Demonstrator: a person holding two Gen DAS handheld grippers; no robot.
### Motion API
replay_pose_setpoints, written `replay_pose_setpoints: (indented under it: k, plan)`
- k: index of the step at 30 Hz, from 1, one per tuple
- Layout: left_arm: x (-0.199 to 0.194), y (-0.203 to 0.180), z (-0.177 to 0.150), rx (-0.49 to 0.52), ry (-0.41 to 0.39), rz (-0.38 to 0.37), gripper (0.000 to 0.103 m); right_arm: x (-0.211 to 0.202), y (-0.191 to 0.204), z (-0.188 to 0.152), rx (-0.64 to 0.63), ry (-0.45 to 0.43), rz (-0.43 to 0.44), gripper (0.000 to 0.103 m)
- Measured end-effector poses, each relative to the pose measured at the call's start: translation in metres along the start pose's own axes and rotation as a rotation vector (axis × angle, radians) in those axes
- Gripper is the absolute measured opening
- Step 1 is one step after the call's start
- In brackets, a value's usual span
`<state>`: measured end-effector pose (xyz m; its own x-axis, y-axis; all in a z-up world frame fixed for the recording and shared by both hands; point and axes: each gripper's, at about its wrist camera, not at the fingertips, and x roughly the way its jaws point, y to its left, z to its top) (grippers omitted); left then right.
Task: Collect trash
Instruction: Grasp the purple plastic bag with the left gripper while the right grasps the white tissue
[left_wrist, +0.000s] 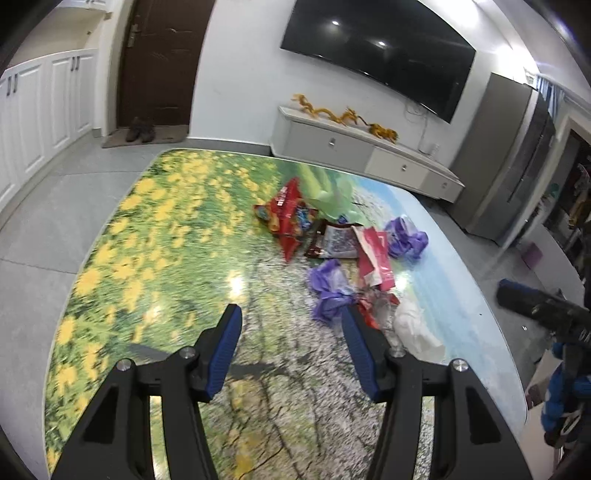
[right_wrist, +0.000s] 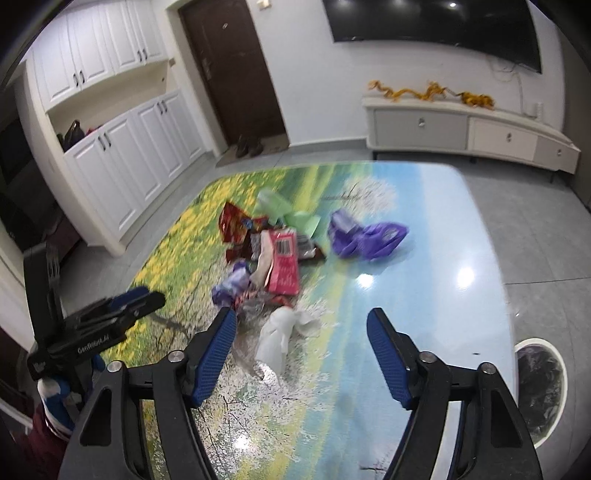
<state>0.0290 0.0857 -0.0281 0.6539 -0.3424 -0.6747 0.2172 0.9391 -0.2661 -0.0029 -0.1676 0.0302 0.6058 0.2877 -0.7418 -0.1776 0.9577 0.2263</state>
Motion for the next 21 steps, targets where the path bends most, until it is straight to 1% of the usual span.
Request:
replay_pose_setpoints:
  k: [1, 3, 4, 7, 8, 13, 17, 18, 19, 21]
  plan:
    - [0.003, -0.001, 0.001, 0.0, 0.007, -0.011, 0.054, 0.006, 0.001, -0.001, -0.006, 0.013, 0.01, 0.066]
    - [0.013, -0.004, 0.005, -0.004, 0.032, -0.046, 0.054, 0.019, 0.004, -0.004, -0.018, 0.042, 0.03, 0.059]
    - [0.019, -0.005, 0.007, -0.004, 0.042, -0.058, 0.054, 0.024, 0.004, -0.005, -0.021, 0.052, 0.037, 0.058]
    - [0.037, -0.01, 0.013, 0.0, 0.074, -0.091, 0.054, 0.039, 0.005, -0.008, -0.029, 0.082, 0.058, 0.053]
    - [0.042, -0.012, 0.014, -0.001, 0.083, -0.095, 0.053, 0.044, 0.005, -0.009, -0.031, 0.093, 0.063, 0.05]
    - [0.065, -0.019, 0.015, 0.013, 0.125, -0.113, 0.042, 0.059, 0.005, -0.013, -0.031, 0.131, 0.087, 0.042]
    - [0.072, -0.019, 0.012, 0.003, 0.147, -0.13, 0.031, 0.067, 0.005, -0.016, -0.035, 0.154, 0.107, 0.036]
    - [0.072, -0.019, 0.012, 0.002, 0.146, -0.133, 0.029, 0.068, 0.006, -0.017, -0.035, 0.157, 0.112, 0.034]
    - [0.071, -0.02, 0.011, 0.003, 0.143, -0.133, 0.028, 0.069, 0.006, -0.017, -0.035, 0.16, 0.117, 0.032]
    - [0.068, -0.02, 0.01, 0.006, 0.134, -0.13, 0.025, 0.072, 0.005, -0.018, -0.03, 0.167, 0.128, 0.023]
